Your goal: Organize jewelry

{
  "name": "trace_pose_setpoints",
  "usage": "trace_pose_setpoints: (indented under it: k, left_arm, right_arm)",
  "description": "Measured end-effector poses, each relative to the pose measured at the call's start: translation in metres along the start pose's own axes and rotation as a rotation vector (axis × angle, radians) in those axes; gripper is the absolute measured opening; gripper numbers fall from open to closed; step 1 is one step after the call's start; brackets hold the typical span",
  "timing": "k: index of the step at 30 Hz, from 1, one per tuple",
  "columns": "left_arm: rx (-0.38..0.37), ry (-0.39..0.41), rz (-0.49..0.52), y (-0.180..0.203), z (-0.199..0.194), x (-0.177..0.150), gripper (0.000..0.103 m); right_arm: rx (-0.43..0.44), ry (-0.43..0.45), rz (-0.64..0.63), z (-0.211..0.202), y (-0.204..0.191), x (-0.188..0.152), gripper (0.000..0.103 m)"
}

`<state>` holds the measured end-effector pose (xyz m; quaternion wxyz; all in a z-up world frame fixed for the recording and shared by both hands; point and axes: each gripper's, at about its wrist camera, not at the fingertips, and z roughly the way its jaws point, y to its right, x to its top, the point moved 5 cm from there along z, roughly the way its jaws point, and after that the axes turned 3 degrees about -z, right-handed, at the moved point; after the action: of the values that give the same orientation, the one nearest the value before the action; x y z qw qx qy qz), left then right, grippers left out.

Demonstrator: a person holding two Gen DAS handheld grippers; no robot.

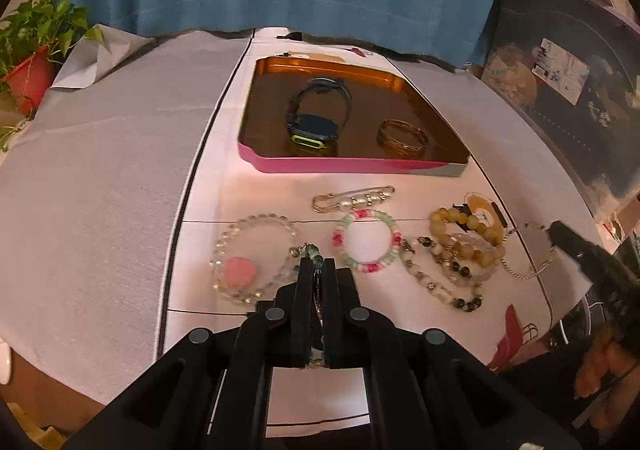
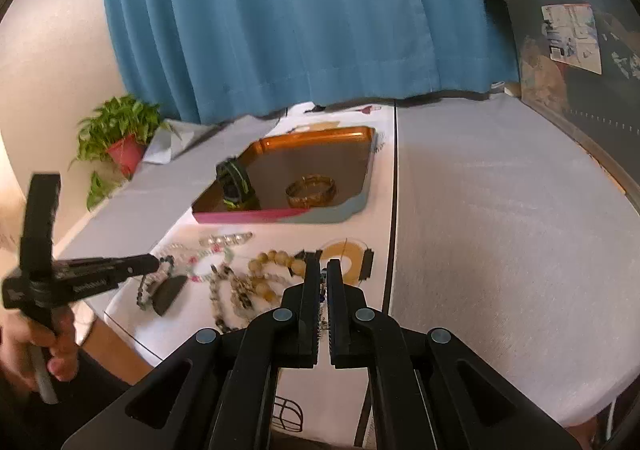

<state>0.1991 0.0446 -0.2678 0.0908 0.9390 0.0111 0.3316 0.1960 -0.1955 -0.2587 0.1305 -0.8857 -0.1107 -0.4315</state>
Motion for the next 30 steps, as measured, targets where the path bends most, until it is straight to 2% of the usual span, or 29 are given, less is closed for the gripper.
trace_pose_setpoints:
  k: [2,5,7,11,19,24,27,29,30]
  left_arm:
    - [-0.033,-0.007,-0.02,0.003,0.001,-0.001,0.001]
    - [-0.188,-0.028,-0.081,0.013,-0.002,-0.006,0.001]
    - [-0.257,-0.06,-0.091,0.019,-0.003,-0.012,0.002]
    - [-0.243,-0.144,-0.119,0.015,0.009,-0.029,0.002]
    - [-0.248,-0.136,-0.111,0.01,0.004,-0.035,0.003]
    - [-0.247,-0.125,-0.107,0.013,0.005,-0.034,0.008]
    - [-0.279,-0.124,-0.104,0.015,0.004,-0.033,0.022]
    - [-0.312,-0.123,-0.089,0.022,0.002,-0.033,0.04]
    - [-0.309,-0.118,-0.07,0.026,0.002,-0.033,0.042]
  right_arm:
    - [-0.012,-0.007,-0.004,0.005,0.001,-0.005,0.003]
    - [-0.058,-0.042,-0.013,0.015,0.008,-0.016,0.003]
    - [-0.076,-0.066,0.012,0.02,0.016,-0.023,0.003]
    - [-0.08,-0.084,0.046,0.017,0.029,-0.032,0.003]
    - [-0.101,-0.092,0.021,0.018,0.031,-0.036,0.005]
    - [-0.108,-0.09,0.019,0.02,0.027,-0.034,0.005]
    - [-0.108,-0.083,0.02,0.022,0.025,-0.033,0.007]
    - [-0.106,-0.08,0.019,0.024,0.024,-0.033,0.009]
    - [-0.106,-0.078,0.017,0.024,0.023,-0.033,0.01]
